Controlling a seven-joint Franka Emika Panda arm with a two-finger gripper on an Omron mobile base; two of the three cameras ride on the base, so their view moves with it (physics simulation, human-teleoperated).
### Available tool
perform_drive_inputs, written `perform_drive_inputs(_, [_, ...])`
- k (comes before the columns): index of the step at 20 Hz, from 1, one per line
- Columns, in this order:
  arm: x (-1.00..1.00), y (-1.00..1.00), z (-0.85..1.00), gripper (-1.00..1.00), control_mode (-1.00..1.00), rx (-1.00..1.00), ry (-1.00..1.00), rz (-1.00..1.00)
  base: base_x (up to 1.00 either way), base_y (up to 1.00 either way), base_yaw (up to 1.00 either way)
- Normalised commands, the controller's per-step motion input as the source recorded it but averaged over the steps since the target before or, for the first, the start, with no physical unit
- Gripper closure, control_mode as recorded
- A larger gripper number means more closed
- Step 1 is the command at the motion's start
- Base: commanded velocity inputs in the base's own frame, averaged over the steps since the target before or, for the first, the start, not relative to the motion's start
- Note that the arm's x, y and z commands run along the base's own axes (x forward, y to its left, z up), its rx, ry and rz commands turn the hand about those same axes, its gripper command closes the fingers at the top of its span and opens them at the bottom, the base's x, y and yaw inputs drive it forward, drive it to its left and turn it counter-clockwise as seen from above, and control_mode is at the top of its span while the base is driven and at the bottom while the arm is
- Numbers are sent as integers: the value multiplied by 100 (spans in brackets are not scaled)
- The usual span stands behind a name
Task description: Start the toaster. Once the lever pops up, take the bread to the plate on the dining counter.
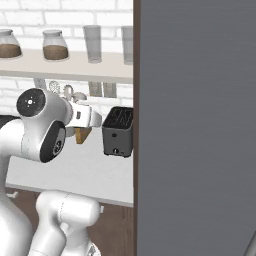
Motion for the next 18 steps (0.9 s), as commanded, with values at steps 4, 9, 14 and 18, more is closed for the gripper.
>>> perform_drive_inputs(4, [-35, 5, 0, 100, -100, -1, 10, 0, 0, 0, 0])
perform_drive_inputs(9, [-19, 7, 0, 100, -100, 0, 0, 0, 0, 0, 0])
perform_drive_inputs(14, [-27, 18, 0, 100, -100, 0, -12, 0, 0, 0, 0])
perform_drive_inputs(18, [-15, 31, 1, 100, -100, 0, -4, 0, 0, 0, 0])
